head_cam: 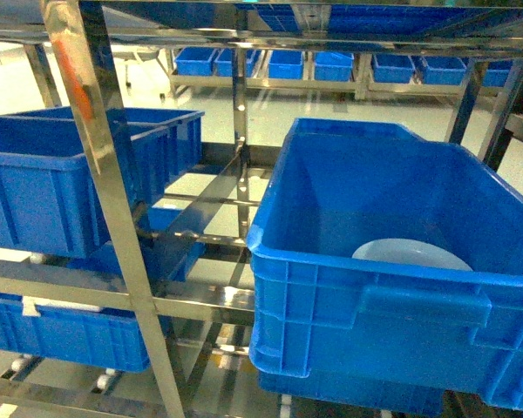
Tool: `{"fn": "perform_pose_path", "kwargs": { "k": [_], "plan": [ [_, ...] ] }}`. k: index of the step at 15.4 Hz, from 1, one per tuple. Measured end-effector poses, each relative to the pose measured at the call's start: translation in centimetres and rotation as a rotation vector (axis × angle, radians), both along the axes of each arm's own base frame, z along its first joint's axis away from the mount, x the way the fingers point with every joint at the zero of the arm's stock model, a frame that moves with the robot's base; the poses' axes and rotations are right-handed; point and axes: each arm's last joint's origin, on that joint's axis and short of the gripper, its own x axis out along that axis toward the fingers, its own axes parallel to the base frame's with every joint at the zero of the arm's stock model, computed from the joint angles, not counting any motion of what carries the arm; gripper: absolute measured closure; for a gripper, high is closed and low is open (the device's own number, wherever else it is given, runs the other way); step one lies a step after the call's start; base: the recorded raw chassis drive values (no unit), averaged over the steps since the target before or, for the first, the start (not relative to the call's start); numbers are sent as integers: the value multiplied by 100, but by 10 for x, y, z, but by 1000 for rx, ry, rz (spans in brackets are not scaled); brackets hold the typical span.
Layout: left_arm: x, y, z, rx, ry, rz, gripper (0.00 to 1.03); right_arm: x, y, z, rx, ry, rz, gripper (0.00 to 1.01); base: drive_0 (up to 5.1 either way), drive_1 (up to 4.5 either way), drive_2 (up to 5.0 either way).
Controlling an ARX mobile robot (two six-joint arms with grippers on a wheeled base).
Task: Place blue tray on left shelf second layer neatly
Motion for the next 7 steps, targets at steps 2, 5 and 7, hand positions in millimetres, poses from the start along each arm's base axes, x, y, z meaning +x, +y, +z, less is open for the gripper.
{"fn": "perform_pose_path", "kwargs": {
  "k": [2,5,7],
  "plan": [
    [0,0,0,0,0,0,5,0,0,0,0,0,0,74,0,0,0],
    [0,0,0,0,0,0,5,0,0,0,0,0,0,34,0,0,0],
    [0,0,0,0,0,0,5,0,0,0,0,0,0,10,0,0,0]
  ]
}}
